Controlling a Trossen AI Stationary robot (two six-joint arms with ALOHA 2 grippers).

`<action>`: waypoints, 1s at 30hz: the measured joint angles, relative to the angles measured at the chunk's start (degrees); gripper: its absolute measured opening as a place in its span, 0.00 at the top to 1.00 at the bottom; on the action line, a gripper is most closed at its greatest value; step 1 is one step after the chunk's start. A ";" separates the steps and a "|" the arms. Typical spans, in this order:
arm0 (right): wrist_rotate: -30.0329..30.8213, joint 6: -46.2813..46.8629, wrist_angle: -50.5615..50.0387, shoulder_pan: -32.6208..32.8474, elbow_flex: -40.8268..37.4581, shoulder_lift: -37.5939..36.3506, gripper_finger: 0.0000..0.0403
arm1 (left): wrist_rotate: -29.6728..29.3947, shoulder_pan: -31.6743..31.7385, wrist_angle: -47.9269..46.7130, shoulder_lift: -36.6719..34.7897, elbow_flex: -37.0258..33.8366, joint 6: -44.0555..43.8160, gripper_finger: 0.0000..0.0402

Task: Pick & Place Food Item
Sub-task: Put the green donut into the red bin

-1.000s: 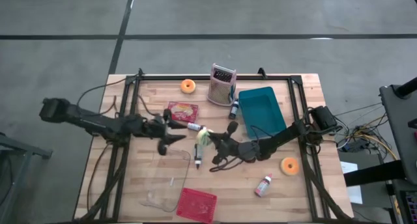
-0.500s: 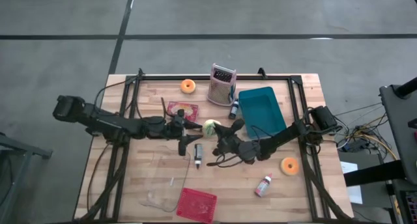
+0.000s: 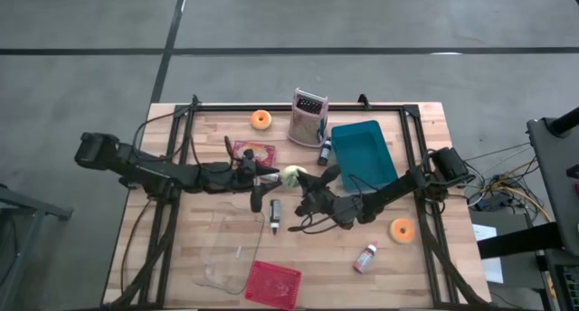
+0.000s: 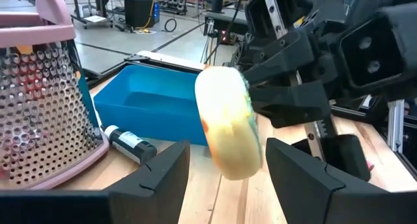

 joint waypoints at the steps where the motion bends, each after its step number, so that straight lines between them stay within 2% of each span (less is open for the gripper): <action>1: -0.36 -0.01 0.00 0.00 0.14 0.00 0.98 | 0.00 0.00 -0.02 0.26 0.08 -0.02 0.48; 23: -3.02 1.27 -0.27 -0.02 1.21 0.00 0.98 | 0.59 0.07 2.59 6.25 3.82 0.96 0.49; 27: -3.03 1.27 -0.61 -0.02 1.20 0.00 0.98 | 0.59 0.07 2.59 6.18 3.66 1.45 0.53; 30: -3.11 1.27 -0.61 -0.02 1.20 0.00 0.98 | 0.59 0.07 2.58 6.18 3.45 2.62 0.61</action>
